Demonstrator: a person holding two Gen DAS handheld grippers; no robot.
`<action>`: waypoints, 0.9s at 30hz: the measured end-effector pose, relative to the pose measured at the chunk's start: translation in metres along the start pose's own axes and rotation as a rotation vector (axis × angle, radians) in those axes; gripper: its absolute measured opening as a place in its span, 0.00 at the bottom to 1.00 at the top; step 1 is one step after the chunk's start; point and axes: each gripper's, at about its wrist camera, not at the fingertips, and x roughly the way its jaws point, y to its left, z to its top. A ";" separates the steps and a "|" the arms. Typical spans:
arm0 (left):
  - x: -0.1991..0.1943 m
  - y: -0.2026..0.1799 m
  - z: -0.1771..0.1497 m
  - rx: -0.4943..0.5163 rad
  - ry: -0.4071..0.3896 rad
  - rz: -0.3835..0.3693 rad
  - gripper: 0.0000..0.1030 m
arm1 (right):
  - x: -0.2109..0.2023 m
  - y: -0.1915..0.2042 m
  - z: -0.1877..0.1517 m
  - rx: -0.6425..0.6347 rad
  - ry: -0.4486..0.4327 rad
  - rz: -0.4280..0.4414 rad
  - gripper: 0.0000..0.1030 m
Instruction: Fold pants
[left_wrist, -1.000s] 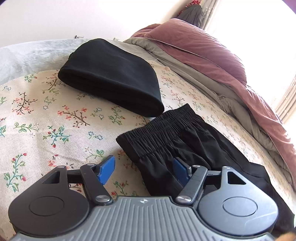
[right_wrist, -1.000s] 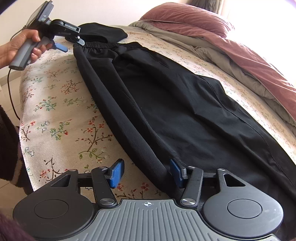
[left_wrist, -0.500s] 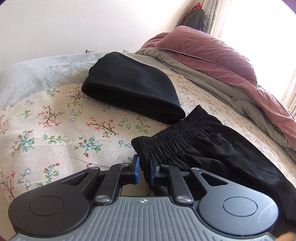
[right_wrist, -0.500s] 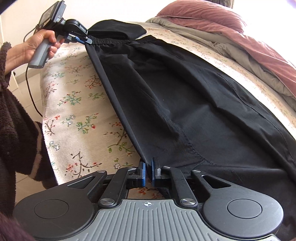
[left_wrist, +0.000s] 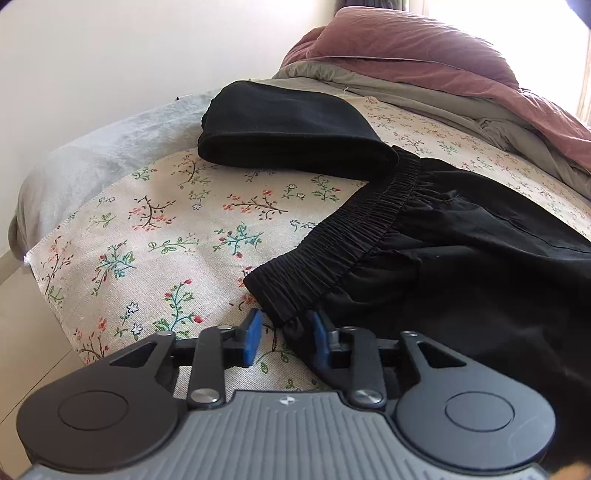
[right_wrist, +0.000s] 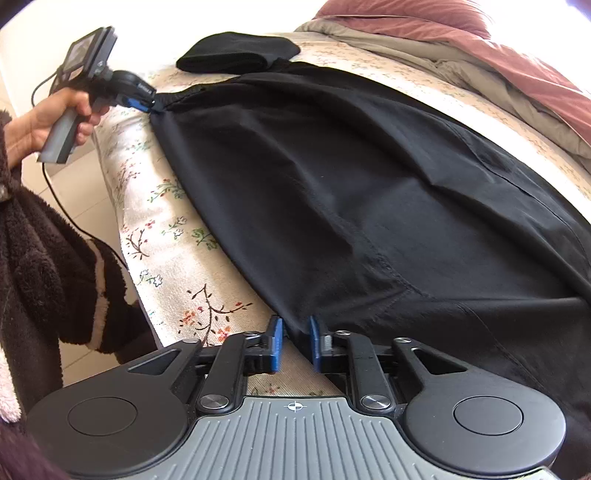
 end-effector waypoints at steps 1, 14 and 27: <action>-0.008 -0.003 0.000 -0.002 -0.015 -0.005 0.70 | -0.005 -0.005 -0.001 0.018 -0.008 -0.021 0.42; -0.075 -0.129 -0.029 0.354 -0.138 -0.406 0.90 | -0.053 -0.127 -0.057 0.431 0.007 -0.390 0.65; -0.101 -0.244 -0.131 0.856 -0.063 -0.768 0.90 | -0.089 -0.229 -0.154 0.723 0.080 -0.594 0.73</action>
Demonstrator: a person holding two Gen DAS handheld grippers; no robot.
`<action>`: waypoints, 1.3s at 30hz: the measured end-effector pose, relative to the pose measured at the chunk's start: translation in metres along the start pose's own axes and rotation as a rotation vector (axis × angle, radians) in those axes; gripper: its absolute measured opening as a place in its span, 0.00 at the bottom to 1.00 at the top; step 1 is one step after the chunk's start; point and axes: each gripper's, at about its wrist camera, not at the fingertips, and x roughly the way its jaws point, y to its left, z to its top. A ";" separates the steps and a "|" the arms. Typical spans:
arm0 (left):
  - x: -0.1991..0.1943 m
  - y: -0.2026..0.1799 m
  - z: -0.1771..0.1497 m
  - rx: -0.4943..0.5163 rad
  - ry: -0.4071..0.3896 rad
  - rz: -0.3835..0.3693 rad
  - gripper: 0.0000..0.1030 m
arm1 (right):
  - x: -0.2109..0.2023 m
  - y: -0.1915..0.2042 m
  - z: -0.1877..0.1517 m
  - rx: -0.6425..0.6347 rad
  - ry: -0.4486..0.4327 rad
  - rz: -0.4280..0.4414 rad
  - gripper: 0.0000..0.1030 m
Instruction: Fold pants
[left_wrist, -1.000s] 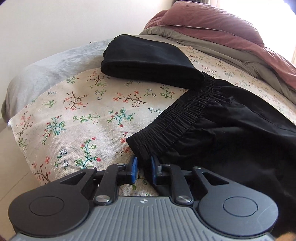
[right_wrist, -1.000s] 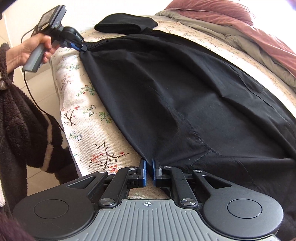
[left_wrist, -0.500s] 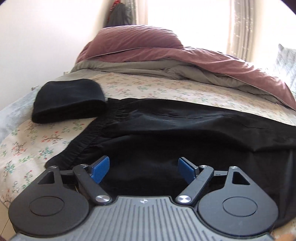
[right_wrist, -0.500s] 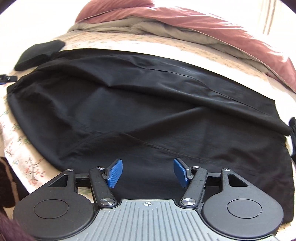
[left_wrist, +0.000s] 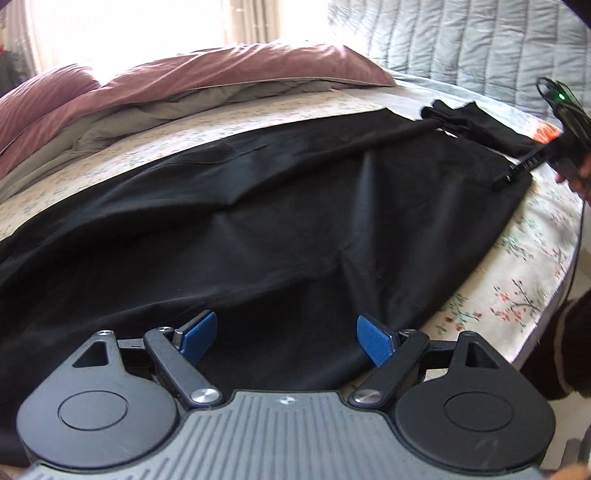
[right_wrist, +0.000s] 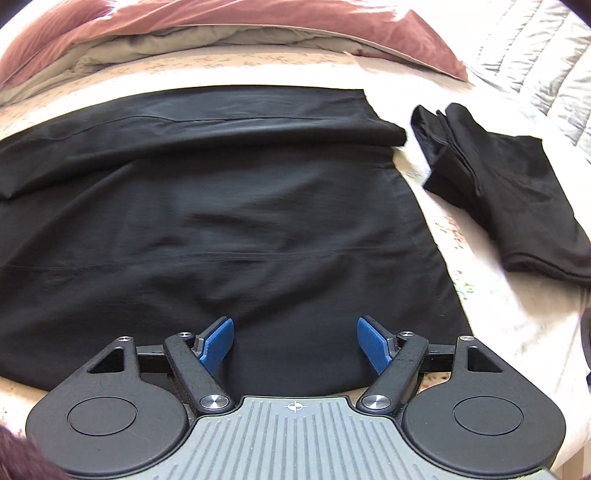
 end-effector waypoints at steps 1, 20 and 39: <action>0.003 -0.008 0.000 0.032 0.005 -0.022 0.90 | 0.001 -0.011 0.000 0.025 0.000 -0.010 0.73; 0.003 -0.051 -0.002 0.175 -0.090 -0.105 0.13 | -0.013 -0.062 -0.001 0.127 -0.066 -0.089 0.01; -0.028 -0.034 -0.018 0.198 -0.027 -0.286 0.50 | -0.026 -0.043 -0.029 -0.007 0.026 -0.327 0.15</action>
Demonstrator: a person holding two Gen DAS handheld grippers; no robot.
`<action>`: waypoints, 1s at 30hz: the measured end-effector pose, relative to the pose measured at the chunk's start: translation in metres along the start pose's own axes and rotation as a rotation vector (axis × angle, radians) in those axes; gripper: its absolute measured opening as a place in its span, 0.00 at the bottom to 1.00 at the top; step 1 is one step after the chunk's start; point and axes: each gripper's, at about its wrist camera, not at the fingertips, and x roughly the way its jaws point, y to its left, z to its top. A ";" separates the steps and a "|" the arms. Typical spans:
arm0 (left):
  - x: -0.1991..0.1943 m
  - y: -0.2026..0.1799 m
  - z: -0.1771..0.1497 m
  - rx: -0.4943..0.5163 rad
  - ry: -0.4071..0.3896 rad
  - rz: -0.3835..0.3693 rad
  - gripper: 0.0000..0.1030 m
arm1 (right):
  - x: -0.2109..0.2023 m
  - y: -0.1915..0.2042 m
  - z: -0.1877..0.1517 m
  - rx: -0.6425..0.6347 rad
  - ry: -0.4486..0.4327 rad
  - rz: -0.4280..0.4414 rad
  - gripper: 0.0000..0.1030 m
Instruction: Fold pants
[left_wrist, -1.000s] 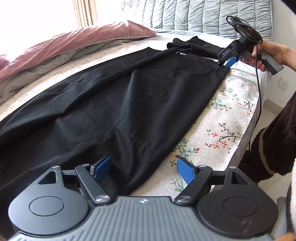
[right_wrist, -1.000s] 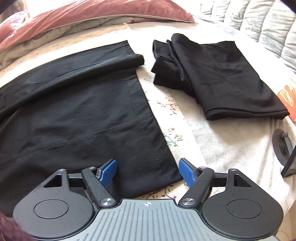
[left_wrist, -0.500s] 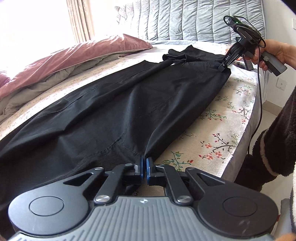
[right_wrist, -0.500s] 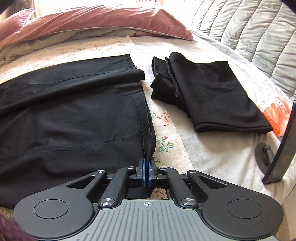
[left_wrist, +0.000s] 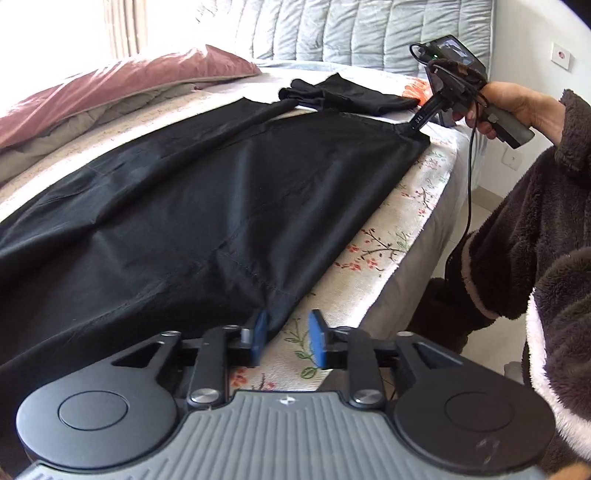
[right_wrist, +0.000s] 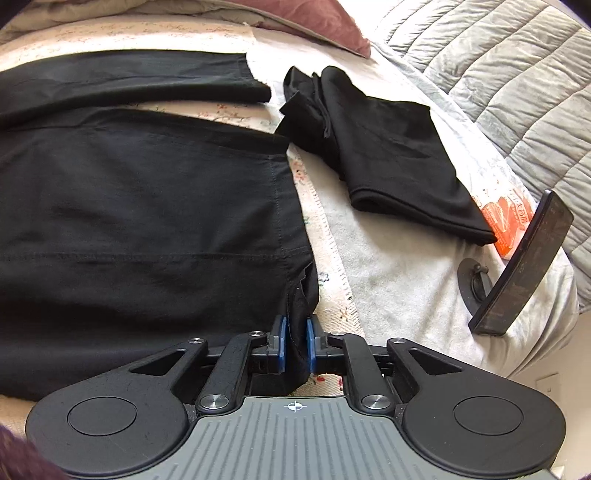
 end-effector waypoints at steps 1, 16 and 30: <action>-0.004 0.002 -0.003 -0.005 -0.021 0.036 0.62 | -0.007 -0.002 0.003 0.017 -0.024 0.024 0.19; -0.027 0.078 -0.030 -0.297 0.129 0.148 0.74 | -0.029 0.088 0.043 -0.141 -0.138 0.308 0.55; 0.004 0.103 0.086 -0.233 0.030 0.231 0.85 | 0.025 0.060 0.087 0.157 -0.184 0.434 0.62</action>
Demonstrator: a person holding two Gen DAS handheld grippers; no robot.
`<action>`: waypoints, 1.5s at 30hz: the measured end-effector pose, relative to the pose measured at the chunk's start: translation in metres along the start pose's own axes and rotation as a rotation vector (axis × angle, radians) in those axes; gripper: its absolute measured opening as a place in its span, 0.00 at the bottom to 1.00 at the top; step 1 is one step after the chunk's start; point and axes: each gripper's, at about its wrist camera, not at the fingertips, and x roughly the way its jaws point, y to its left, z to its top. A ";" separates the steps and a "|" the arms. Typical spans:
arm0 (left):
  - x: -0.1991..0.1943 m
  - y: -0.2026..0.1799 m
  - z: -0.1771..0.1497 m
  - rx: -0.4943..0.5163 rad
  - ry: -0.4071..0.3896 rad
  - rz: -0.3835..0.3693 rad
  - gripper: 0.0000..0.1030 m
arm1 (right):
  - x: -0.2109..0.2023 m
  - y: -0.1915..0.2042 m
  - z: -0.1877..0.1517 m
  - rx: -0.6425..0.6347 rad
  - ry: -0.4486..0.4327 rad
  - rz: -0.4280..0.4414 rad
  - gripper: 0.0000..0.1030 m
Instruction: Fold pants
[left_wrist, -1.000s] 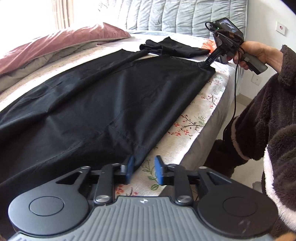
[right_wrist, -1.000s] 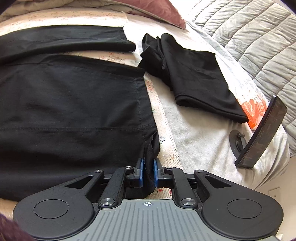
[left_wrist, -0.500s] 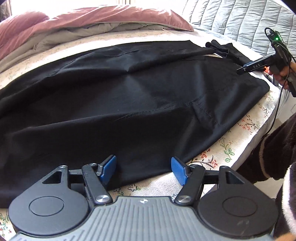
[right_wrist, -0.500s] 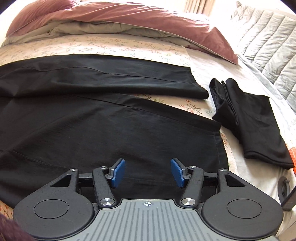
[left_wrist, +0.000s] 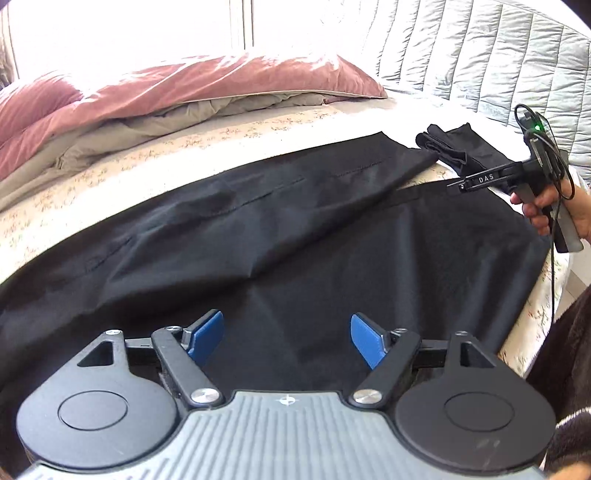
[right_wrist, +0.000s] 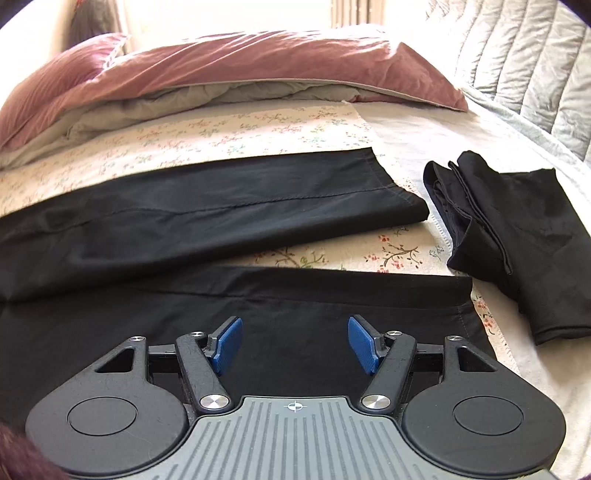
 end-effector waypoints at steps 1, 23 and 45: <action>0.008 -0.003 0.013 0.010 0.001 0.002 0.85 | 0.007 -0.010 0.002 0.045 0.003 0.007 0.62; 0.336 -0.139 0.280 0.341 0.092 -0.113 0.84 | 0.063 -0.117 0.048 0.428 0.026 0.134 0.57; 0.405 -0.136 0.317 0.181 0.004 0.042 0.08 | 0.071 -0.138 0.048 0.541 0.018 0.213 0.58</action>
